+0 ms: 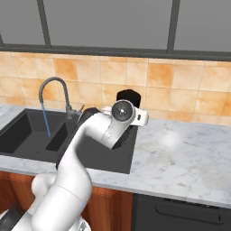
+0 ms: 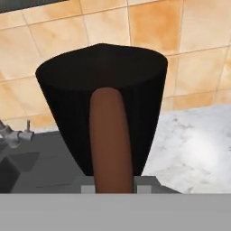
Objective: Turn on the sink faucet and place the jug under the water for a few seconds to fill it up.
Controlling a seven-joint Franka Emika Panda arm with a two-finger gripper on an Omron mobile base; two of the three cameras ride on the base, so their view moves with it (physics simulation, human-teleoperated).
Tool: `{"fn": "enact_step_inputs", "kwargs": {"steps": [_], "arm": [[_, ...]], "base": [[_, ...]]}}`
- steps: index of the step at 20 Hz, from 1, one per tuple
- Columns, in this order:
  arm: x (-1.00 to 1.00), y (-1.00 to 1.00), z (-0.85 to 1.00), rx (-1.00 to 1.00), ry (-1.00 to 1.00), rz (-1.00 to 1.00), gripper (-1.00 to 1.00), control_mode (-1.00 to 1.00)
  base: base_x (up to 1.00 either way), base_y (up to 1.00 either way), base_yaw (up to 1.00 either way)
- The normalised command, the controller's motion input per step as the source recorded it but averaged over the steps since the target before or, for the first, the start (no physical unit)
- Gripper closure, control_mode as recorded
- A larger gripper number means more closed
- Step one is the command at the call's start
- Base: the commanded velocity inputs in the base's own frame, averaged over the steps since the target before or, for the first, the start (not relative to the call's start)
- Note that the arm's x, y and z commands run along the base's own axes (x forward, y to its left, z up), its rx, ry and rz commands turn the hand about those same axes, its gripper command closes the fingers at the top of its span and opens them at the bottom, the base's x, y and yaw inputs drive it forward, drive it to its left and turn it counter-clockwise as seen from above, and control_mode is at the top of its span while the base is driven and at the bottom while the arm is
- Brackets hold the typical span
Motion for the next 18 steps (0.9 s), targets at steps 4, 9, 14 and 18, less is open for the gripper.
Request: {"fn": "enact_step_inputs", "kwargs": {"steps": [4,9,14,18], "arm": [[-0.33,1.00,0.58,0.00,0.11,-0.40,1.00,-1.00],[-0.25,1.00,0.35,-0.02,0.16,-0.34,1.00,-1.00],[-0.19,1.00,0.07,-0.07,0.22,-0.23,1.00,-1.00],[-0.12,1.00,0.00,-0.06,0.19,-0.18,1.00,-1.00]], "base": [[0.00,0.00,0.00],[0.00,0.00,0.00],[0.00,0.00,0.00],[0.00,0.00,0.00]]}}
